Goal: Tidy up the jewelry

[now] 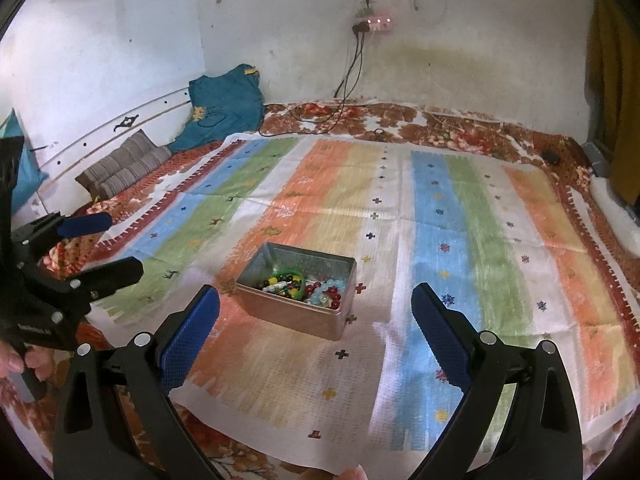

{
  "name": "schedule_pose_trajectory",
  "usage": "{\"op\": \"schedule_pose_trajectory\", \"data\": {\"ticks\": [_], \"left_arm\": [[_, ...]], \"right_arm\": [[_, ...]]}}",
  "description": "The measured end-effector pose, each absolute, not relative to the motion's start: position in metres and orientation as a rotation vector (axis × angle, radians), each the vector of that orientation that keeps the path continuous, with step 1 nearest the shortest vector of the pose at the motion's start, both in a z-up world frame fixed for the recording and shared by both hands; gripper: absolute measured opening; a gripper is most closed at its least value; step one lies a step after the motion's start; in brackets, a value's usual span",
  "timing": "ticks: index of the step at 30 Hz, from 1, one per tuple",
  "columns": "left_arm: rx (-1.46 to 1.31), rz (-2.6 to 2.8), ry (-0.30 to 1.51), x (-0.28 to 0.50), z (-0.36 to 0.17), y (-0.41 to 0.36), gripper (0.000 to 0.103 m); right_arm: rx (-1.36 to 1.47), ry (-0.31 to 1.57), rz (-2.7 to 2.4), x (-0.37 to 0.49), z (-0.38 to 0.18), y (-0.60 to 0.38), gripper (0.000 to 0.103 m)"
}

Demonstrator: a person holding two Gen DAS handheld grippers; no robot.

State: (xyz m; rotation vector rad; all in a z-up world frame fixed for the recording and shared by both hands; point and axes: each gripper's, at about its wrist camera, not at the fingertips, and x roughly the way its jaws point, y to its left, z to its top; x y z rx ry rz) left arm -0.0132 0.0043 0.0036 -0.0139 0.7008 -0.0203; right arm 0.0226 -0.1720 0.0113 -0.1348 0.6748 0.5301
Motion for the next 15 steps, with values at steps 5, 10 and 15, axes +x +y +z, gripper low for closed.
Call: {"op": "schedule_pose_trajectory", "data": {"ticks": [5,10,15], "left_arm": [[-0.006,-0.016,0.702,-0.0144,0.0036,0.0045,0.097],[0.018,-0.026,0.7,-0.0154,0.0036,0.0005,0.097],[0.024,-0.035,0.701,-0.015,0.0034,-0.0023,0.097]], "right_arm": [[-0.14,0.666,0.528,0.0212,0.0121,-0.1712,0.098],[-0.135,0.66,0.529,0.0211,0.0135,-0.1733,0.098],[-0.144,0.668,0.522,0.0222,0.0134,-0.1726,0.098]]}}
